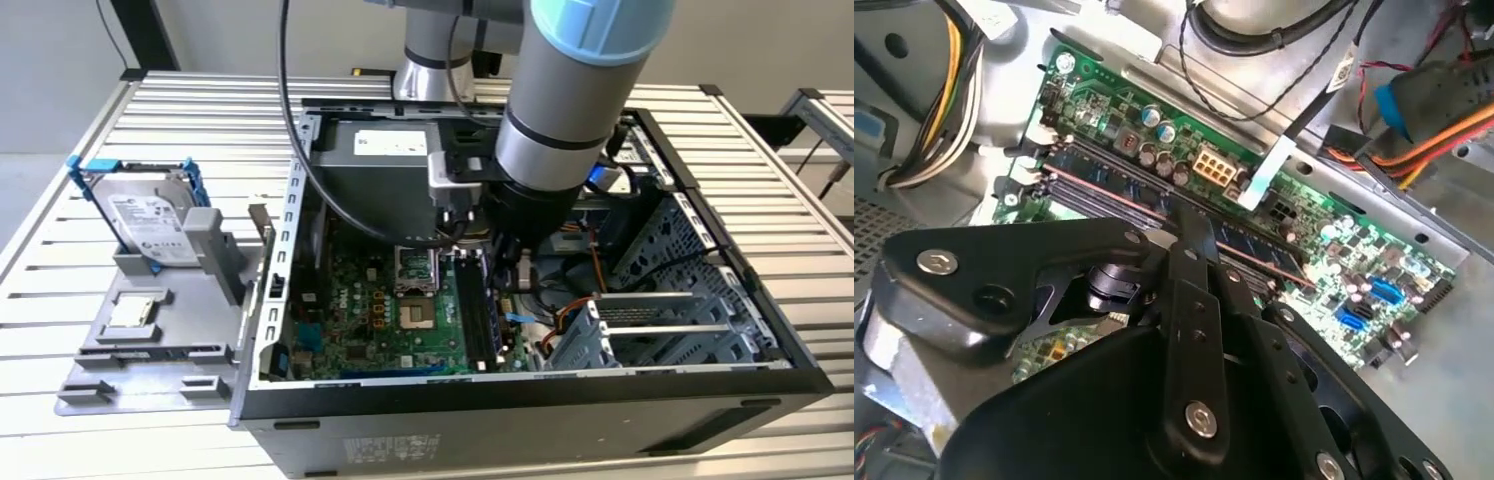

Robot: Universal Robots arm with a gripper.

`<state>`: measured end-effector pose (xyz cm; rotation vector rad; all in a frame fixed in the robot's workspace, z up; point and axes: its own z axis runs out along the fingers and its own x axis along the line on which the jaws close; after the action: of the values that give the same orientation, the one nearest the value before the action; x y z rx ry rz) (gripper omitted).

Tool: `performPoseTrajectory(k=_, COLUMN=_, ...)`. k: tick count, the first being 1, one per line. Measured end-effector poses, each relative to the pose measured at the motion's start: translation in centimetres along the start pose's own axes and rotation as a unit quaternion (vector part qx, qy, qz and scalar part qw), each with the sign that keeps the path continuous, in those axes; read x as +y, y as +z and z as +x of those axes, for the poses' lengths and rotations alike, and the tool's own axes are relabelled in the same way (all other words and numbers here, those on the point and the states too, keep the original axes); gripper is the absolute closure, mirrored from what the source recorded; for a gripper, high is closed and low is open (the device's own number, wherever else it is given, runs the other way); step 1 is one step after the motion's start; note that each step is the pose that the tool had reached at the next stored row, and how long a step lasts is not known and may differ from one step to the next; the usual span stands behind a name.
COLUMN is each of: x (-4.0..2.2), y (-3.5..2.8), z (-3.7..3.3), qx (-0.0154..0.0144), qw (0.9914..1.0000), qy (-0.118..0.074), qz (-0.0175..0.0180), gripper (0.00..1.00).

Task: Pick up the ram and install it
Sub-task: 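Press down the ram until it locks into place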

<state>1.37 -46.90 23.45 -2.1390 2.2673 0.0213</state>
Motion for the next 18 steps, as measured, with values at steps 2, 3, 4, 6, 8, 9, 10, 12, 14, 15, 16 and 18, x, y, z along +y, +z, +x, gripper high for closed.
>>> performPoseTrajectory(k=2, x=0.00, y=0.37, z=0.01, qx=0.0000, qw=1.00000, qy=0.000, qz=0.0000, gripper=1.00)
performPoseTrajectory(k=3, x=0.01, y=0.51, z=0.02, qx=0.0002, qw=1.00000, qy=0.000, qz=-0.0001, gripper=1.00)
performPoseTrajectory(k=4, x=0.01, y=0.72, z=0.02, qx=0.0000, qw=1.00000, qy=0.000, qz=-0.0001, gripper=1.00)
performPoseTrajectory(k=6, x=0.02, y=1.00, z=0.03, qx=0.0003, qw=1.00000, qy=0.000, qz=-0.0008, gripper=1.00)
performPoseTrajectory(k=8, x=0.02, y=1.12, z=0.04, qx=0.0003, qw=1.00000, qy=0.000, qz=-0.0021, gripper=1.00)
performPoseTrajectory(k=9, x=0.01, y=1.13, z=0.04, qx=0.0003, qw=1.00000, qy=0.000, qz=-0.0026, gripper=1.00)
performPoseTrajectory(k=10, x=0.01, y=1.15, z=0.03, qx=0.0003, qw=0.99999, qy=0.000, qz=-0.0032, gripper=1.00)
performPoseTrajectory(k=12, x=0.02, y=0.95, z=0.02, qx=-0.0001, qw=0.99999, qy=0.000, qz=-0.0033, gripper=1.00)
performPoseTrajectory(k=14, x=0.02, y=-0.10, z=-0.01, qx=0.0001, qw=0.99999, qy=0.000, qz=-0.0033, gripper=1.00)
performPoseTrajectory(k=15, x=0.02, y=-0.53, z=-0.01, qx=0.0002, qw=0.99999, qy=0.000, qz=-0.0033, gripper=1.00)
performPoseTrajectory(k=16, x=0.01, y=-1.02, z=-0.03, qx=0.0001, qw=0.99999, qy=0.000, qz=-0.0033, gripper=1.00)
performPoseTrajectory(k=18, x=0.01, y=-1.91, z=-0.05, qx=0.0001, qw=0.99999, qy=0.000, qz=-0.0033, gripper=1.00)
